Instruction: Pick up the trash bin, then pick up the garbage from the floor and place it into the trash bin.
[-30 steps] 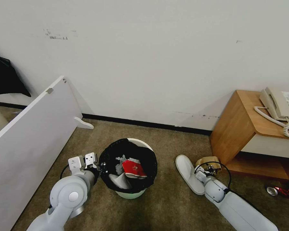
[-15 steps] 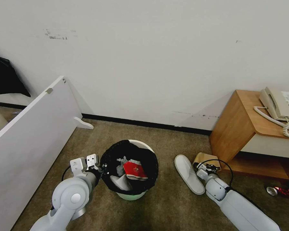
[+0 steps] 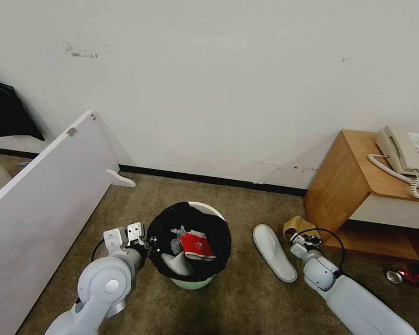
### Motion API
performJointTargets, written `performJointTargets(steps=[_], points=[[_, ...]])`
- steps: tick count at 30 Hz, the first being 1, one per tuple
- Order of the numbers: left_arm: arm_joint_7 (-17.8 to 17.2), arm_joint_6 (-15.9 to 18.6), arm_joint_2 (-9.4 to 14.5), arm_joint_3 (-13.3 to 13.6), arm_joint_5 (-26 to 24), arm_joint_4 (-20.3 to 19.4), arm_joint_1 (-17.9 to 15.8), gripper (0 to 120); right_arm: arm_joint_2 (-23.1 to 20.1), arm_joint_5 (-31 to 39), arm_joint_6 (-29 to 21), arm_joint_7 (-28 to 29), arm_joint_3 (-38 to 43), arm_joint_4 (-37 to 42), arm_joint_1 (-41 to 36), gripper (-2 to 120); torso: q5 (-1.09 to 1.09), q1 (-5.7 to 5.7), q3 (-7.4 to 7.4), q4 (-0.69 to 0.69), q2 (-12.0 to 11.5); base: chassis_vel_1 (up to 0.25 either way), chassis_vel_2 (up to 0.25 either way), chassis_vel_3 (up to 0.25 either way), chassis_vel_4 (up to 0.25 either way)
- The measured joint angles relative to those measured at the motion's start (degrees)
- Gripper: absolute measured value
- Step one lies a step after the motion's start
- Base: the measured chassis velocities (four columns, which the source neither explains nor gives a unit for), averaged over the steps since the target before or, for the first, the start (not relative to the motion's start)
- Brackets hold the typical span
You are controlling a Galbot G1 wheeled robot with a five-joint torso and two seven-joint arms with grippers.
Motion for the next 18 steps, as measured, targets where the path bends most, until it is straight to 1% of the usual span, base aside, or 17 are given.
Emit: performJointTargets(steps=[4, 6, 13, 18], points=[[0.0, 0.0, 0.1, 0.4, 0.0, 0.2, -0.6, 2, -1.1, 1.6, -0.7, 0.6, 0.5, 2.2, -0.7, 0, 0.00, 0.00, 0.00, 0.00, 0.0, 0.000, 0.000, 0.000, 0.000], [0.1, 0.0, 0.5, 0.8, -0.2, 0.4, -1.4, 2, -2.8, 3.6, -1.3, 1.6, 1.3, 5.3, -1.7, 0, 0.00, 0.00, 0.00, -0.02, 0.0, 0.000, 0.000, 0.000, 0.000], [0.2, 0.1, 1.2, 1.2, -0.8, 0.7, -2.7, 2, -5.7, 4.7, -1.4, 3.2, 3.4, 10.4, -3.2, 0, 0.00, 0.00, 0.00, -0.01, 0.0, 0.000, 0.000, 0.000, 0.000], [0.2, 0.1, 1.6, 1.2, -1.2, 0.8, -3.1, 2, -6.9, 5.1, -1.6, 3.7, 5.0, 12.9, -3.7, 0, 0.00, 0.00, 0.00, 0.00, 0.0, 0.000, 0.000, 0.000, 0.000]])
